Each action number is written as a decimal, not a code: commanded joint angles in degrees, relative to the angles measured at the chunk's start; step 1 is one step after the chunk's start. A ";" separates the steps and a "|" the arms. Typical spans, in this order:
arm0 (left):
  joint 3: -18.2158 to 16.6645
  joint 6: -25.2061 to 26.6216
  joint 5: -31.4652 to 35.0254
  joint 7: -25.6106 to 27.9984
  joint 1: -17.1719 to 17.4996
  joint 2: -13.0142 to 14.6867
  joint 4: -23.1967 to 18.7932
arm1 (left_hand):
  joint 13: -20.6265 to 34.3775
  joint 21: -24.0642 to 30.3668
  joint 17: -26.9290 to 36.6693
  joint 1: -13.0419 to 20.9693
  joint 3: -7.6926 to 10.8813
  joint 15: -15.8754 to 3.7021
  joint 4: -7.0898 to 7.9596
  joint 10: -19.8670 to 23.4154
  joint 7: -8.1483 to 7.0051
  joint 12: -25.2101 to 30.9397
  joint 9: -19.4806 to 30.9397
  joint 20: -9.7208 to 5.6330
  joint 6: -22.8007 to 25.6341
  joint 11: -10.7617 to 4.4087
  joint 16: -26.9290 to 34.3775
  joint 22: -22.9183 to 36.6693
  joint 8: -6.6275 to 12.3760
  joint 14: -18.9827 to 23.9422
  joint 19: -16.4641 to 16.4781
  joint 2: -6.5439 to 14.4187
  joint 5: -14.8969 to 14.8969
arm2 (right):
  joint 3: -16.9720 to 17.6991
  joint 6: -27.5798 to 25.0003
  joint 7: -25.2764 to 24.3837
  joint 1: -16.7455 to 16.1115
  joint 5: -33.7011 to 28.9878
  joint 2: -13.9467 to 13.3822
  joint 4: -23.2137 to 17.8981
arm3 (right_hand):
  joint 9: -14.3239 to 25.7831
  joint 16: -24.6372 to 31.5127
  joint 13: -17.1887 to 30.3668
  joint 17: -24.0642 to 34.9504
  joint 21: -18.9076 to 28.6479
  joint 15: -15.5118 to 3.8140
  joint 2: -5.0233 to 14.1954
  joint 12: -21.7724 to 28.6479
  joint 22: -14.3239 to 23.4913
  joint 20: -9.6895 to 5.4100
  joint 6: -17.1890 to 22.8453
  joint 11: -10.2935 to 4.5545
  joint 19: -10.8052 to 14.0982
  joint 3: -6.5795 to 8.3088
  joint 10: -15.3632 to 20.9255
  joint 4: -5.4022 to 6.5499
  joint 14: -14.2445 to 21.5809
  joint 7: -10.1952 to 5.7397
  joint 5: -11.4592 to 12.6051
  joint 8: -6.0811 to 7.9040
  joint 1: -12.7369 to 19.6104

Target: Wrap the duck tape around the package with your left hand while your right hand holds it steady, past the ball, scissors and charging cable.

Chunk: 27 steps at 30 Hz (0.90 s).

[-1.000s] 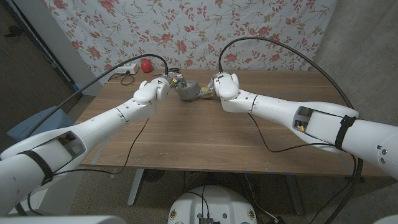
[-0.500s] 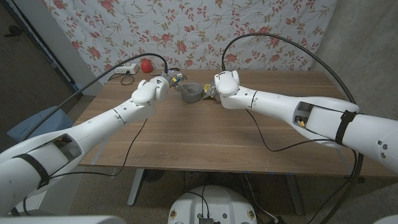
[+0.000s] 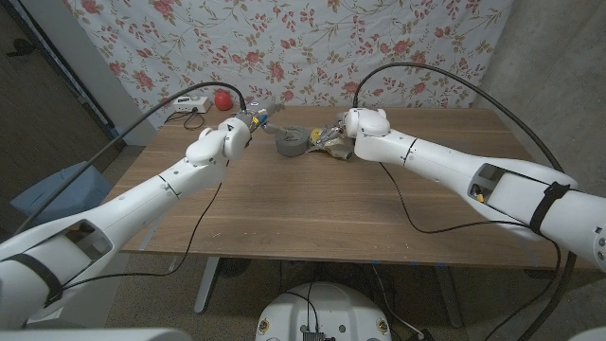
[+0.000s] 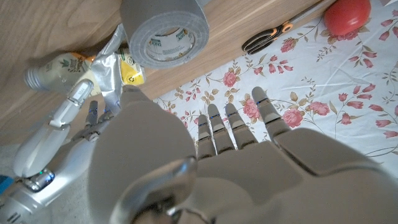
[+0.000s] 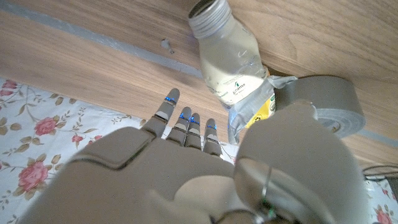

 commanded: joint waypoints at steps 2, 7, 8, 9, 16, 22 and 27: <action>-10.30 -10.44 -14.58 11.94 7.63 1.18 -0.85 | -0.35 -0.34 -0.46 -1.07 -0.67 0.37 0.35 -1.61 -0.20 0.13 -0.08 0.28 -1.33 0.37 0.54 0.02 0.10 -0.72 -0.47 0.44 0.58 | 14.26 18.16 -13.71 -9.75 16.59 -4.33 -2.76 | 0.02 0.47 0.01 -0.09 -0.25 0.10 1.03 0.49 0.11 0.35 1.50 0.10 0.85 -0.34 1.24 0.19 0.87 0.07 0.48 0.53 -0.55; -12.74 -15.49 -18.97 15.51 9.79 1.34 0.17 | -0.72 -0.55 -0.89 -1.23 -0.91 0.42 0.31 -2.64 -0.36 0.10 -0.22 0.00 -2.21 0.47 0.56 0.04 0.06 -1.06 -0.65 0.55 0.71 | 17.81 26.04 -17.50 -12.43 21.46 -4.06 -1.09 | -0.01 0.17 -0.16 -0.41 -0.57 0.27 2.43 0.38 0.08 0.16 2.83 -0.20 1.02 -0.02 1.25 -0.06 0.11 -0.27 0.67 0.81 -0.39; -12.70 -15.68 -19.09 15.63 9.77 1.38 0.25 | -0.76 -0.57 -0.94 -1.23 -0.94 0.50 0.29 -2.72 -0.36 0.10 -0.23 -0.11 -2.40 0.55 0.54 0.04 0.02 -1.17 -0.67 0.56 0.72 | 17.76 26.29 -17.62 -12.42 21.61 -4.11 -1.02 | -0.02 0.16 -0.17 -0.44 -0.60 0.34 2.48 0.38 0.08 0.22 2.91 -0.14 1.01 -0.02 1.25 -0.09 0.10 -0.31 0.67 0.82 -0.38; -13.45 -17.11 -20.60 15.86 10.39 1.60 0.44 | -0.91 -0.61 -1.12 -1.26 -1.02 0.68 0.25 -3.18 -0.38 0.07 -0.28 -0.04 -3.13 0.78 0.52 0.05 -0.12 -1.36 -0.63 0.60 0.76 | 18.86 28.41 -18.24 -13.14 23.30 -3.74 -0.36 | -0.02 0.09 -0.20 -0.51 -0.67 0.39 2.60 0.36 0.07 0.27 2.92 -0.10 0.99 -0.01 1.25 -0.14 -0.06 -0.32 0.68 0.79 -0.35; -16.54 -25.42 -28.68 16.64 12.37 1.28 3.65 | -1.61 -1.00 -1.85 -1.52 -1.34 1.05 0.21 -5.55 -0.33 -0.17 -0.52 -0.24 -6.47 1.23 0.43 0.08 -0.45 -2.43 -0.99 0.97 0.92 | 21.93 37.82 -20.11 -15.31 29.55 -2.00 3.74 | -0.05 -0.44 -0.41 -1.12 -1.15 -0.02 3.25 0.06 0.02 0.41 3.04 -0.56 0.88 0.03 0.75 -0.48 -1.15 -0.46 0.69 0.56 -0.14; -18.91 -33.10 -36.59 15.12 13.34 0.31 7.66 | -2.17 -1.37 -2.46 -1.62 -1.54 1.71 0.13 -7.42 -0.63 -0.27 -0.67 -0.18 -8.32 1.85 0.23 0.11 -0.39 -3.66 -1.48 1.28 0.99 | 24.08 45.56 -20.47 -16.71 34.78 0.20 8.28 | -0.07 -0.70 -0.59 -1.67 -1.49 0.26 3.82 -0.12 -0.02 -0.40 3.37 -0.49 0.91 0.17 0.45 -0.76 -1.70 -0.83 0.64 0.48 0.09; -20.12 -37.78 -41.82 12.98 13.53 -0.44 10.77 | -2.57 -1.70 -2.86 -1.77 -1.66 2.07 0.14 -8.86 -0.84 -0.37 -0.76 -0.14 -9.23 2.35 0.21 0.13 -0.29 -4.27 -2.07 1.53 1.00 | 25.88 51.41 -20.77 -17.97 39.02 2.40 12.03 | -0.08 -0.77 -0.73 -2.02 -1.73 0.32 4.25 -0.24 -0.04 -1.33 3.42 -0.40 0.97 0.18 0.27 -0.73 -1.96 -1.14 0.52 0.34 -0.26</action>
